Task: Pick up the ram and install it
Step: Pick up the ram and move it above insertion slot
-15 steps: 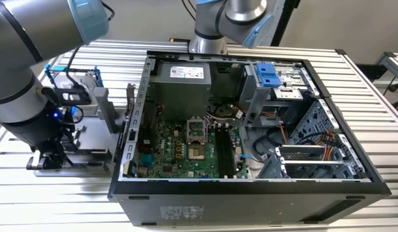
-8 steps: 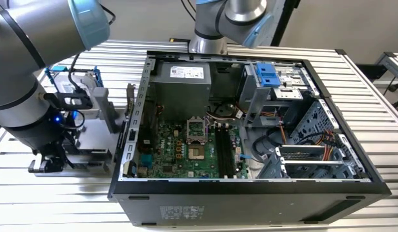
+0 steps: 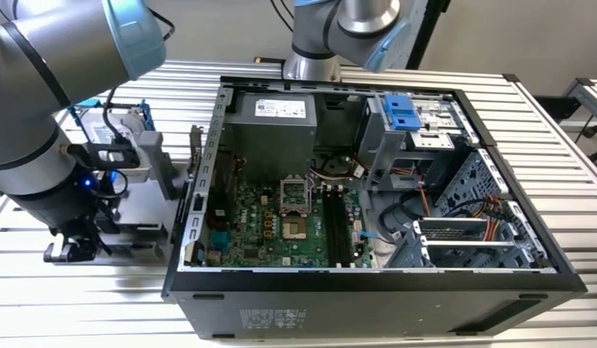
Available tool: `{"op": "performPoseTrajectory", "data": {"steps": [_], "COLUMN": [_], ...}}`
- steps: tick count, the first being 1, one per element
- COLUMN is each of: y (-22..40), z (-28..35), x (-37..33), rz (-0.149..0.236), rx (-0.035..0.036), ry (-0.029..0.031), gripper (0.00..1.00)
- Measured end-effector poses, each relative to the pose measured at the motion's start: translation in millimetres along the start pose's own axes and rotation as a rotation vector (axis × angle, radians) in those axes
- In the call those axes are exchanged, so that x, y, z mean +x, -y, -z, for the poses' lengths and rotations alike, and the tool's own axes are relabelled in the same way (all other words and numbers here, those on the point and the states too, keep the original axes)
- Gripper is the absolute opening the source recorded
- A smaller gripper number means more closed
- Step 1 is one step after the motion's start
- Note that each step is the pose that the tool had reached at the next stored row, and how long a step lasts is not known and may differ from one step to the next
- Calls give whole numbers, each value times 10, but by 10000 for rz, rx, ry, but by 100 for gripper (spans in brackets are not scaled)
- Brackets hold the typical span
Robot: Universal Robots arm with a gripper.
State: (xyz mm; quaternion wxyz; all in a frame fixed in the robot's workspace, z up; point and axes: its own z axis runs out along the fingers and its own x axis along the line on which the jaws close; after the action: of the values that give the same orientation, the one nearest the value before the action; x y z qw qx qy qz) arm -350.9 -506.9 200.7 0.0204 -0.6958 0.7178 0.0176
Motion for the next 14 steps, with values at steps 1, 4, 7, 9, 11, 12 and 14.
{"op": "performPoseTrajectory", "data": {"steps": [1, 4, 7, 9, 11, 12, 14], "y": [0, -1, 0, -1, 0, 1, 0], "z": [-3, -26, -44, -52, -60, -65, -65], "x": [3, 6, 8, 9, 8, 8, 8], "rz": [-6, -13, -13, -13, -12, -11, -10], "rx": [-24, -47, -63, -69, -67, -67, -69], "ry": [-4, -5, -7, -9, -6, -5, -7], "gripper": [100, 100, 100, 100, 100, 100, 100]}}
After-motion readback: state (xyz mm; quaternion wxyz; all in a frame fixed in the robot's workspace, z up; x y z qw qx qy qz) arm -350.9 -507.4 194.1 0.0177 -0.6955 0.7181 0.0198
